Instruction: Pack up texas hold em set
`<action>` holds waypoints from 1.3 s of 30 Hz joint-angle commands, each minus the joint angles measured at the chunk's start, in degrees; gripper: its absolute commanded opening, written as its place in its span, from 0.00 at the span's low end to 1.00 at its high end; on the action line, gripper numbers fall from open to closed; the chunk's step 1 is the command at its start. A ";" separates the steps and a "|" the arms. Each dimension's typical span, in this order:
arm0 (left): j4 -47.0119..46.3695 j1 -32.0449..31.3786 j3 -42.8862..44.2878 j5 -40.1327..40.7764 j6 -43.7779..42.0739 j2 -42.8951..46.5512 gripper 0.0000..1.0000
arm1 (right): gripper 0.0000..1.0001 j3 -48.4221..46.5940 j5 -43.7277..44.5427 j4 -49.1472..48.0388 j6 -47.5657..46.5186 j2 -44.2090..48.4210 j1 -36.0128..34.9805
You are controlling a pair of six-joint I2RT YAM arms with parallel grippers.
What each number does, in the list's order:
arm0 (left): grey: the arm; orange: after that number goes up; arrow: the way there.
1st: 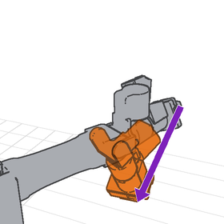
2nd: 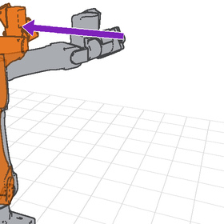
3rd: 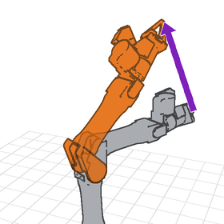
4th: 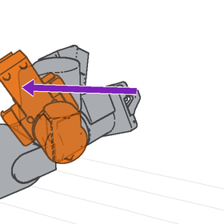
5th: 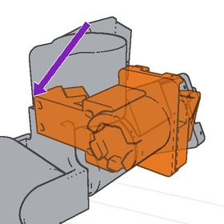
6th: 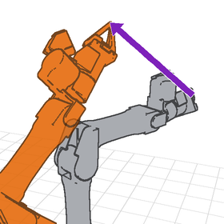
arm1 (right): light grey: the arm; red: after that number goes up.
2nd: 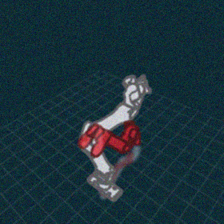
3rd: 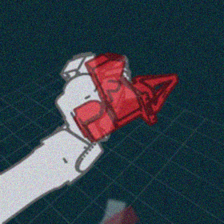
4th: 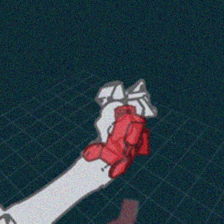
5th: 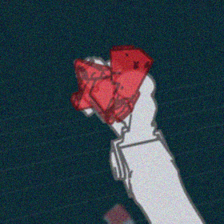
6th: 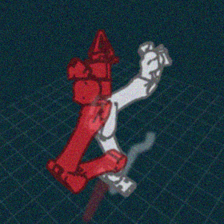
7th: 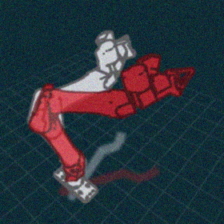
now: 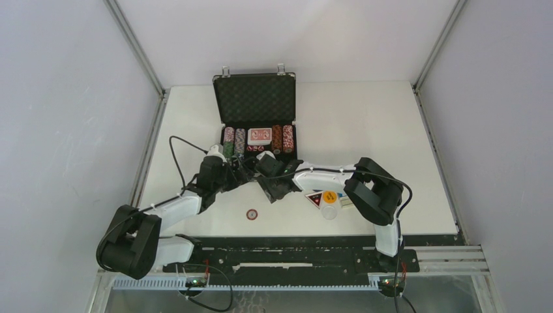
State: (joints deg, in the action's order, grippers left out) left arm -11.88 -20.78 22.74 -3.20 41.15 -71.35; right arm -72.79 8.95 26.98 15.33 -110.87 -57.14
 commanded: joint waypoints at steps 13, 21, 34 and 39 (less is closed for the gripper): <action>-0.98 -0.08 3.36 0.81 0.00 -0.19 0.89 | 0.50 -0.41 1.56 -0.04 0.62 -0.02 -0.26; -1.01 -0.14 3.39 0.85 0.12 -0.47 0.89 | 0.48 -0.39 2.03 -0.44 0.80 2.31 -0.23; -0.68 -0.13 3.80 0.29 0.16 -0.34 0.89 | 0.48 -0.42 2.89 -0.25 0.63 4.92 -0.14; -0.52 -0.14 4.19 -0.28 0.26 -0.20 0.89 | 0.48 -0.39 3.09 -0.11 0.52 5.48 -0.09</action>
State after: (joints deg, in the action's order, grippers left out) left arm -11.79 -20.78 22.74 -3.20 41.15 -71.75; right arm -72.79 10.90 27.53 15.55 -108.88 -57.36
